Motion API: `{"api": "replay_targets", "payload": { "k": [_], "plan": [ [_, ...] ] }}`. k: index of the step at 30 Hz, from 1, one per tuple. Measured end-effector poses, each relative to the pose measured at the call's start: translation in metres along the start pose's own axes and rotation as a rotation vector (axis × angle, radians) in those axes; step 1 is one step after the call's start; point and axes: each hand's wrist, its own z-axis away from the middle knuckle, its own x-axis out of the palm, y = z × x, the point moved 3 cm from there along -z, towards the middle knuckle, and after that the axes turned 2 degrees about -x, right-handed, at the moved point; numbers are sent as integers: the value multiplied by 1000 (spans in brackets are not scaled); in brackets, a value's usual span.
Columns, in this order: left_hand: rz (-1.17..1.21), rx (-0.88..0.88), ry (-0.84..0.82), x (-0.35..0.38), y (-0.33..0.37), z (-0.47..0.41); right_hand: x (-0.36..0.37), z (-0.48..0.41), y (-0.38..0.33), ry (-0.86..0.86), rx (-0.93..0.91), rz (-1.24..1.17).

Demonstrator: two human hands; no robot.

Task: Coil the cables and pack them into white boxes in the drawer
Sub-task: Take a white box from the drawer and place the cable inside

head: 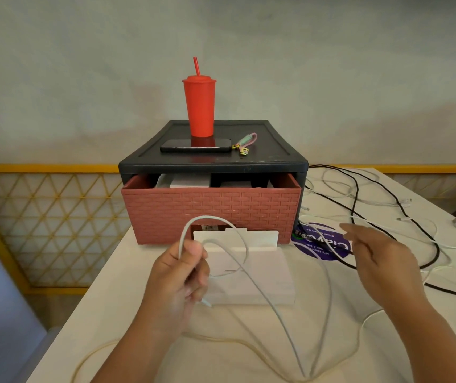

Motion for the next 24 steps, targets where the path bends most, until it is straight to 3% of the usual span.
{"api": "replay_targets", "payload": {
  "k": [3,6,8,12,17,20,24],
  "plan": [
    [-142,-26,-73,11,-8,4,-5,9,-28,36,-79,-417],
    [-231,-48,-119,20,-16,8,7,27,-66,-230,-250,-774],
    [-255,-43,-138,24,-16,11,17,43,-89,-425,-344,-829],
    [-285,-12,-109,20,-14,9,27,57,-111,-517,-416,-809],
    [-266,47,93,8,-6,2,25,43,-91,-362,-262,-700],
    [-156,61,191,-6,2,-2,10,19,-56,-218,-143,-459],
    [-235,130,293,-16,9,-3,-7,-2,1,-116,109,-35]
  ]
}}
